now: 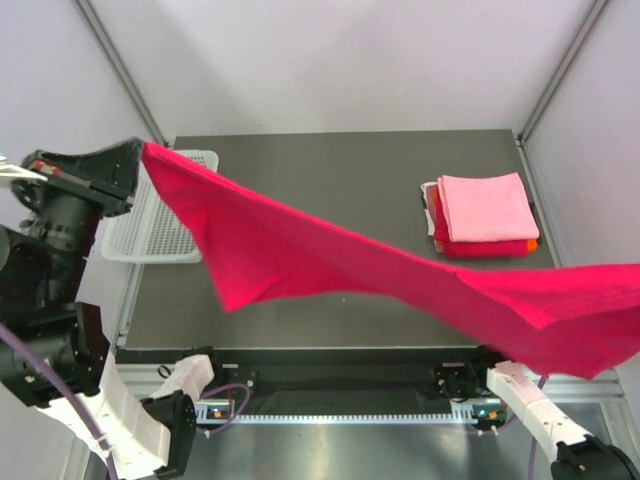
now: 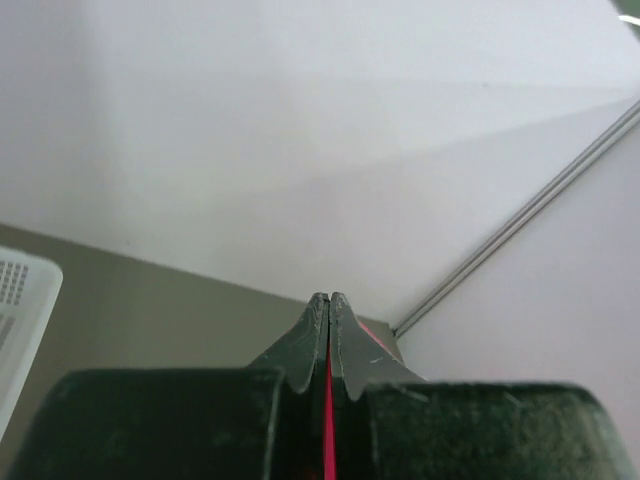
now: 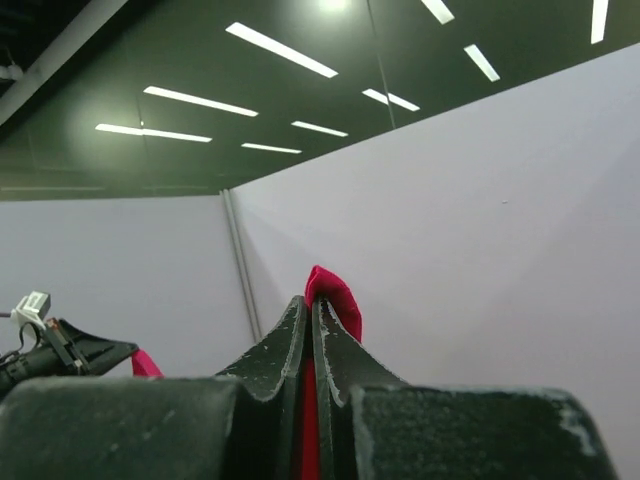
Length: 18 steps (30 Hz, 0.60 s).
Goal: Fold and stack the t-shirts
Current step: Flatten the tshirt out
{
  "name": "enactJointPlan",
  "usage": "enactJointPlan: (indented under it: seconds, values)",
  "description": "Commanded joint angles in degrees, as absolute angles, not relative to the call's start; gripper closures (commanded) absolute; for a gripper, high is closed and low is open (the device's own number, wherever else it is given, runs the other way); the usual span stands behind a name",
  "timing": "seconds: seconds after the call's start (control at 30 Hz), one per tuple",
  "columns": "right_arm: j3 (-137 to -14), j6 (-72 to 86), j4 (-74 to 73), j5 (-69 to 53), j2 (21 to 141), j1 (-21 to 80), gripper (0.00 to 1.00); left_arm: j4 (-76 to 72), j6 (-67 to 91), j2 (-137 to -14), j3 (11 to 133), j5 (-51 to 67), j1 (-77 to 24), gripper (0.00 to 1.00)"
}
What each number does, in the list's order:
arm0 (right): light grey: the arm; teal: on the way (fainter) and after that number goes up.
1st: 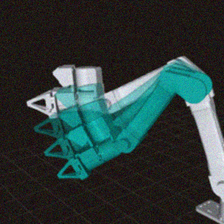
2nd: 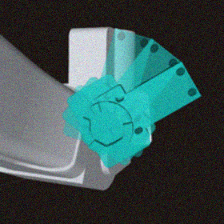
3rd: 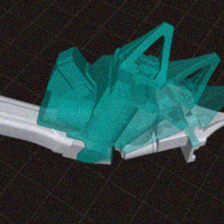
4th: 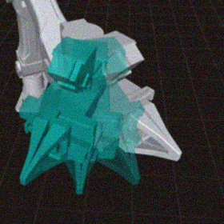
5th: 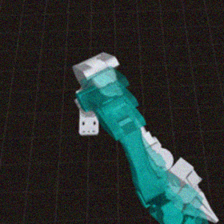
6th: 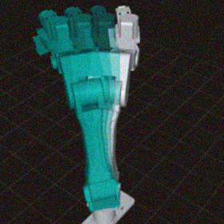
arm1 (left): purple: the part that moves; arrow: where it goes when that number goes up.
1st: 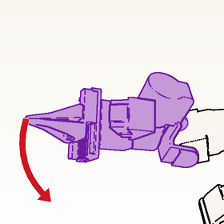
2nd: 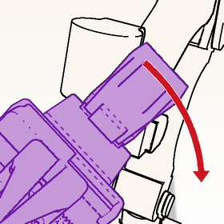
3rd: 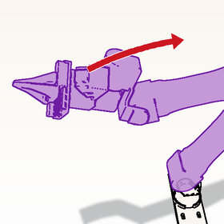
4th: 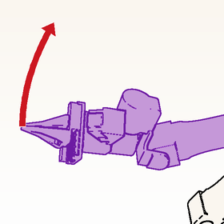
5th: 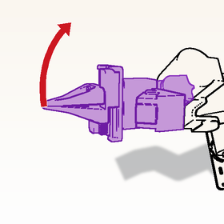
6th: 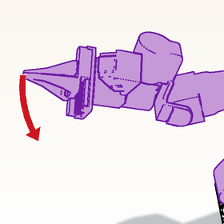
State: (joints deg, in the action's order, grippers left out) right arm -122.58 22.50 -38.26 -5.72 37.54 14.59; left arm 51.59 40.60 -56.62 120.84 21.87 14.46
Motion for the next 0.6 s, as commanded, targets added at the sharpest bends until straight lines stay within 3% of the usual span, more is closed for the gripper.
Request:
enactJointPlan:
  seconds: [0.0, 0.13, 0.37, 0.47, 0.57]
  values:
    - [-124.4, 22.5, -42.6, -4.3, 44.1, 15.2, 1.0, 57.9, 43.5, -61.6, 129.9, 19.6, 14.2, 1.0]
    - [-120.7, 22.9, -41.6, -4.4, 48.6, 15.3, 1.0, 56.4, 42.1, -62.1, 123.1, 19.8, 13.9, 1.0]
    - [-102.9, 25.2, -32.9, -5.1, 57.3, 15.3, 1.0, 41.4, 39.6, -60.2, 90.8, 16.8, 14.1, 1.0]
    - [-100.7, 26.3, -27.9, -6.3, 63.5, 15.1, 1.0, 35.4, 41.5, -63.6, 84.5, 17.1, 14.1, 1.0]
    - [-107.0, 27.0, -27.5, -7.7, 73.4, 14.9, 1.0, 28.0, 45.2, -70.5, 86.3, 18.7, 14.1, 1.0]
